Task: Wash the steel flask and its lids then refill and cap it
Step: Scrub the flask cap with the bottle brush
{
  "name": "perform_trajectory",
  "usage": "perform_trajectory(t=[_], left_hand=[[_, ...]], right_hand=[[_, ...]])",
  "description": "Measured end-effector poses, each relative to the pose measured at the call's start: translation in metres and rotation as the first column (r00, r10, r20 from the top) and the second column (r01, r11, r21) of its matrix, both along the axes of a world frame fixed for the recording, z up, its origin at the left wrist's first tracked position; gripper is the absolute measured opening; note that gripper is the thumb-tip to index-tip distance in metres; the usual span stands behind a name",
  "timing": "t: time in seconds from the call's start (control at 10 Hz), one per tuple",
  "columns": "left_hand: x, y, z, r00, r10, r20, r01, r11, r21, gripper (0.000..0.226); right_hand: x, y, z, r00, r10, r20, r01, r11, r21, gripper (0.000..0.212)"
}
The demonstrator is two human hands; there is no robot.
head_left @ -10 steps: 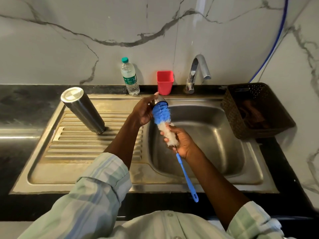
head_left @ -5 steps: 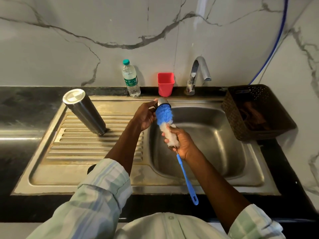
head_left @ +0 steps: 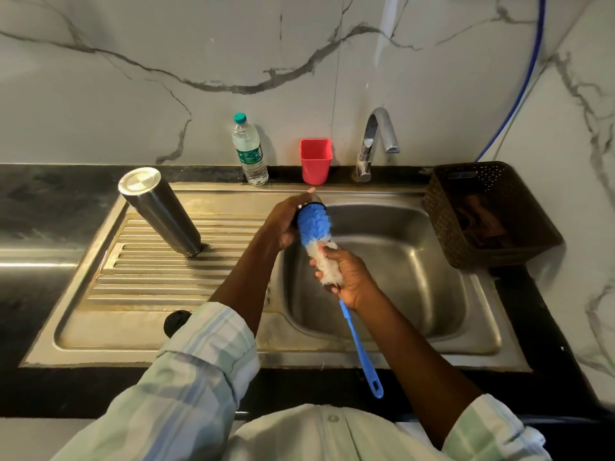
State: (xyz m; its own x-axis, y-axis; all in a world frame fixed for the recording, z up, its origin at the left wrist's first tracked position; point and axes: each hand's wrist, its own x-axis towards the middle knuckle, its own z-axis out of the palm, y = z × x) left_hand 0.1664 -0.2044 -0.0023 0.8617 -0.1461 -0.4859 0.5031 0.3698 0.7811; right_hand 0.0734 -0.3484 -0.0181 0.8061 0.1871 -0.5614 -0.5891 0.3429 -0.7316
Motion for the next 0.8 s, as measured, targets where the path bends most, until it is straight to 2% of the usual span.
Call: perform_trajectory(t=[0.1, 0.2, 0.3, 0.4, 0.5, 0.6, 0.7, 0.8], left_hand=[[-0.006, -0.013, 0.001, 0.986, 0.166, -0.033, -0.15, 0.946, 0.287, 0.038], [-0.007, -0.021, -0.002, 0.961, 0.274, 0.031, -0.267, 0.897, 0.351, 0.048], [-0.011, -0.029, -0.001, 0.97, 0.223, 0.093, -0.241, 0.912, 0.331, 0.042], [-0.017, -0.036, -0.003, 0.991, 0.102, 0.092, -0.117, 0.979, 0.17, 0.024], [-0.024, -0.049, -0.007, 0.997, 0.062, 0.038, -0.067, 0.989, 0.129, 0.028], [-0.027, -0.064, -0.003, 0.999, 0.052, 0.006, -0.051, 0.951, 0.305, 0.067], [-0.022, -0.075, 0.001, 0.983, 0.174, 0.06, -0.182, 0.87, 0.458, 0.058], [-0.017, -0.075, 0.002, 0.988, 0.152, 0.027, -0.15, 0.903, 0.402, 0.047]], right_hand=[[-0.007, -0.008, -0.002, 0.868, 0.366, 0.335, 0.168, 0.42, -0.892, 0.05], [-0.01, -0.025, -0.001, 0.775, 0.587, 0.234, 0.281, 0.011, -0.96, 0.061], [-0.008, -0.037, -0.008, 0.804, 0.534, 0.262, 0.21, 0.157, -0.965, 0.055], [-0.005, -0.051, -0.003, 0.989, 0.048, 0.138, -0.024, 0.985, -0.169, 0.028], [-0.014, -0.063, -0.001, 0.996, 0.004, 0.093, 0.006, 0.994, -0.107, 0.032], [-0.02, -0.076, -0.014, 0.789, 0.489, 0.372, 0.246, 0.304, -0.92, 0.052], [-0.019, -0.08, -0.015, 0.741, 0.619, 0.26, 0.299, 0.042, -0.953, 0.065], [-0.012, -0.083, -0.011, 0.909, 0.284, 0.306, 0.027, 0.691, -0.722, 0.046]])
